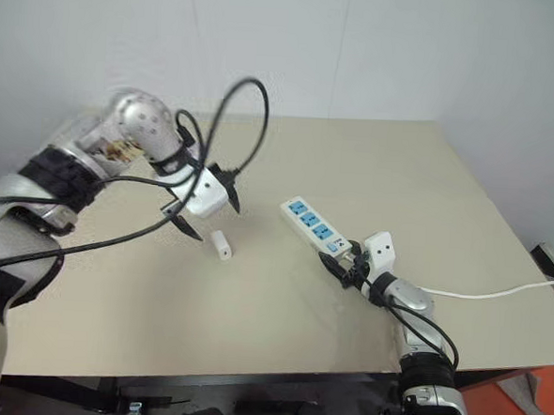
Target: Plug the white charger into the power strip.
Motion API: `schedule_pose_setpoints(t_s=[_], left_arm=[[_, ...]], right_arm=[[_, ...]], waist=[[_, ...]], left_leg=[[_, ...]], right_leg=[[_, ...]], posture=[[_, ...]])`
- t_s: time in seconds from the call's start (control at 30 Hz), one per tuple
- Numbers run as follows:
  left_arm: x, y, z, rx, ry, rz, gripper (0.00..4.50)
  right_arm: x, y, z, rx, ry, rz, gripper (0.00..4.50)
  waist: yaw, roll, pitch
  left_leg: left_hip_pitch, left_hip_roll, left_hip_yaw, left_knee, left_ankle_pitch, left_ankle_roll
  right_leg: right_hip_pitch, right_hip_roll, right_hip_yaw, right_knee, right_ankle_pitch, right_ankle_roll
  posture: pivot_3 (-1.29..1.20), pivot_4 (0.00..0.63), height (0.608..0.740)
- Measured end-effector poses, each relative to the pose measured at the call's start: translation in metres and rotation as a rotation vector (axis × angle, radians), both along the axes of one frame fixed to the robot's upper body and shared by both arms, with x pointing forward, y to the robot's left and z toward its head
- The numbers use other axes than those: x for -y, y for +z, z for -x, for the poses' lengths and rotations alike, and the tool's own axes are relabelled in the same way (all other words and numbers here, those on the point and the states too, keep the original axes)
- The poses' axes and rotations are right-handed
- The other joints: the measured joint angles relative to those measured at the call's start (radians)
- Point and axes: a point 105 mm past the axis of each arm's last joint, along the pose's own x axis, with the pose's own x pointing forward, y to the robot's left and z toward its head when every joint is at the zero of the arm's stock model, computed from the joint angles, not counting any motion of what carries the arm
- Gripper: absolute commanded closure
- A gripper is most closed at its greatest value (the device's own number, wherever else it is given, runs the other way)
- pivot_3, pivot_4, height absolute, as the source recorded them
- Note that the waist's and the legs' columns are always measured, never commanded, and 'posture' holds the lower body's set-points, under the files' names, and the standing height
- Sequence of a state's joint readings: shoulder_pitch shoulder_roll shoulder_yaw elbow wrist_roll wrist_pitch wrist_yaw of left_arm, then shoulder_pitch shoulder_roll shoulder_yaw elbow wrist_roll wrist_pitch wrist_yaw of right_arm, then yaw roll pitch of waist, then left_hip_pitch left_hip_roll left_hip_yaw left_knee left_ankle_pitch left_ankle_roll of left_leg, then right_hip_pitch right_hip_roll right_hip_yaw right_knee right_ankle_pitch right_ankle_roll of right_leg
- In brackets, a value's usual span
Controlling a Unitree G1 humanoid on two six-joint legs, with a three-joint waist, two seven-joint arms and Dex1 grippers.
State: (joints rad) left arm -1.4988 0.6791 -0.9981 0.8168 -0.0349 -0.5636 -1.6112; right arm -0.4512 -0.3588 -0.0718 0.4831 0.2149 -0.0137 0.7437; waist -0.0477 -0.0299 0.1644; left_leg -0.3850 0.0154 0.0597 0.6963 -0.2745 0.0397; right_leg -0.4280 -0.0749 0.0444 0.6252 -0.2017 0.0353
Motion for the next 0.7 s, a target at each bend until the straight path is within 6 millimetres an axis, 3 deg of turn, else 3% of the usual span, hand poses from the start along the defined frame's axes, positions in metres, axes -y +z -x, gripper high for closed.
schedule_pose_setpoints(t_s=[0.37,0.7], left_arm=[[0.022,-0.031,-0.006,-0.019,-0.134,-0.218,0.00],[0.019,-0.050,-0.009,-0.023,-0.134,-0.264,0.00]], right_arm=[[0.000,0.001,0.001,-0.008,-0.002,0.001,1.08],[0.001,0.001,0.003,-0.005,-0.020,0.006,1.08]], waist=[[0.001,-0.002,0.001],[0.004,-0.002,0.001]], left_leg=[[-0.001,0.000,-0.002,0.001,-0.001,0.001],[-0.003,0.000,-0.004,0.001,-0.001,0.001]], right_leg=[[0.000,0.000,0.000,-0.001,0.000,0.000],[0.000,-0.001,-0.001,-0.001,0.000,0.001]], posture=[[0.00,0.150,0.740],[0.00,0.150,0.740]])
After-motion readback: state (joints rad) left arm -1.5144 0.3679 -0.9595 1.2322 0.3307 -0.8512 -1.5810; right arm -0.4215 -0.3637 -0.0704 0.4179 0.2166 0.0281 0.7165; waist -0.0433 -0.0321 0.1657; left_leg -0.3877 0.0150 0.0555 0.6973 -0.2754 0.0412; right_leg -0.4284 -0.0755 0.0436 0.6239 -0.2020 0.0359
